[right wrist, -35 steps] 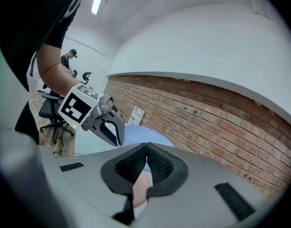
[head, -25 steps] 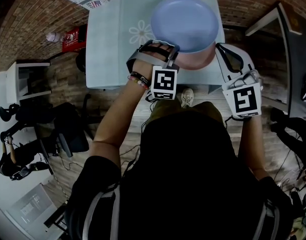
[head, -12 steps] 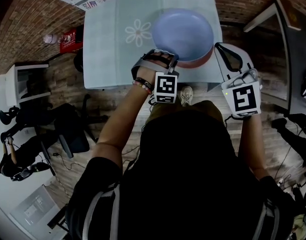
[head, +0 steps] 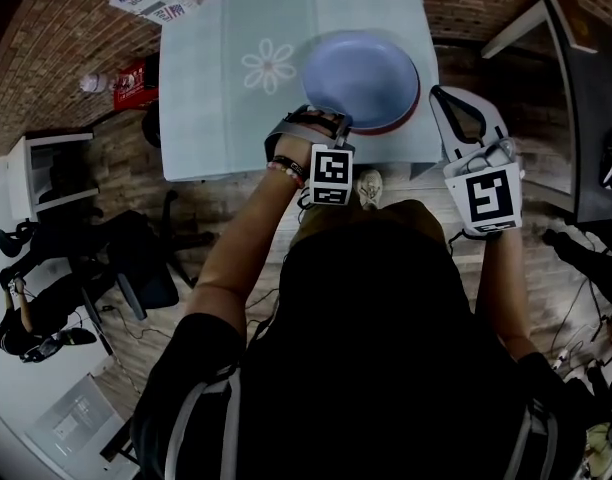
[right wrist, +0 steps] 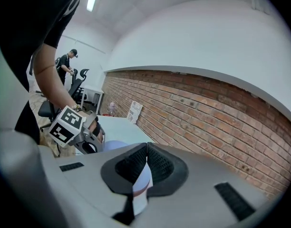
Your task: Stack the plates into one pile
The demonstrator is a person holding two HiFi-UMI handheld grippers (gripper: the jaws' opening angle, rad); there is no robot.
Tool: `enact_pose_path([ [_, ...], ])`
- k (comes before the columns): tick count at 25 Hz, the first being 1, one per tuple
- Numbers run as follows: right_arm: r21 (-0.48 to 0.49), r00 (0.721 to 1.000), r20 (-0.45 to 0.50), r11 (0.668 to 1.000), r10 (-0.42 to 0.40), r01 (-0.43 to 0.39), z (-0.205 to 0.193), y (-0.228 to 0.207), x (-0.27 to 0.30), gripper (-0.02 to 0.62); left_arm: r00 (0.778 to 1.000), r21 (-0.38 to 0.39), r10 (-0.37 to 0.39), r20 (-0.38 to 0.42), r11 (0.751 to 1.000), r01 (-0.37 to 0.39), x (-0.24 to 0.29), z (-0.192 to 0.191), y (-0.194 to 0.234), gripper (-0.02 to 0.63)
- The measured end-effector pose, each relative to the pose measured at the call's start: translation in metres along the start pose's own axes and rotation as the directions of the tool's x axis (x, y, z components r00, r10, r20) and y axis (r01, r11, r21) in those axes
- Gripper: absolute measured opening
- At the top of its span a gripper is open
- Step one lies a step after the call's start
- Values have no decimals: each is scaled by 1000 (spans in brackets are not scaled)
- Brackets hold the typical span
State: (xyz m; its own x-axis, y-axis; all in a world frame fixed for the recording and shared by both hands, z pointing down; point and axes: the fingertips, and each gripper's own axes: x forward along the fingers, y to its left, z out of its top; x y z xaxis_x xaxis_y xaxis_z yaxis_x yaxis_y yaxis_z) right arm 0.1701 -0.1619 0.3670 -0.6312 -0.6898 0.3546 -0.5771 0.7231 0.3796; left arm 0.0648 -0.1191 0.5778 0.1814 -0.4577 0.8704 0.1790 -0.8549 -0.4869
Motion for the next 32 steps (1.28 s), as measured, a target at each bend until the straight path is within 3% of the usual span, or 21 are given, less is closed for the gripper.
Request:
enact_pose_path([
  [7, -27, 1000, -2, 1000, -11, 11, -1, -2, -3, 34, 999, 24, -40, 18, 999, 39, 9, 8, -10, 32],
  [18, -26, 1000, -18, 1000, -10, 10, -6, -4, -5, 34, 998, 0, -51, 44, 999, 51, 13, 14, -12, 34],
  [25, 0, 1000, -23, 1000, 6, -6, -7, 2, -2, 34, 995, -42, -89, 50, 995, 91, 12, 11, -14, 149],
  [32, -5, 1000, -19, 1000, 10, -10, -4, 2, -1, 34, 996, -57, -77, 45, 995, 80, 9, 10, -9, 155],
])
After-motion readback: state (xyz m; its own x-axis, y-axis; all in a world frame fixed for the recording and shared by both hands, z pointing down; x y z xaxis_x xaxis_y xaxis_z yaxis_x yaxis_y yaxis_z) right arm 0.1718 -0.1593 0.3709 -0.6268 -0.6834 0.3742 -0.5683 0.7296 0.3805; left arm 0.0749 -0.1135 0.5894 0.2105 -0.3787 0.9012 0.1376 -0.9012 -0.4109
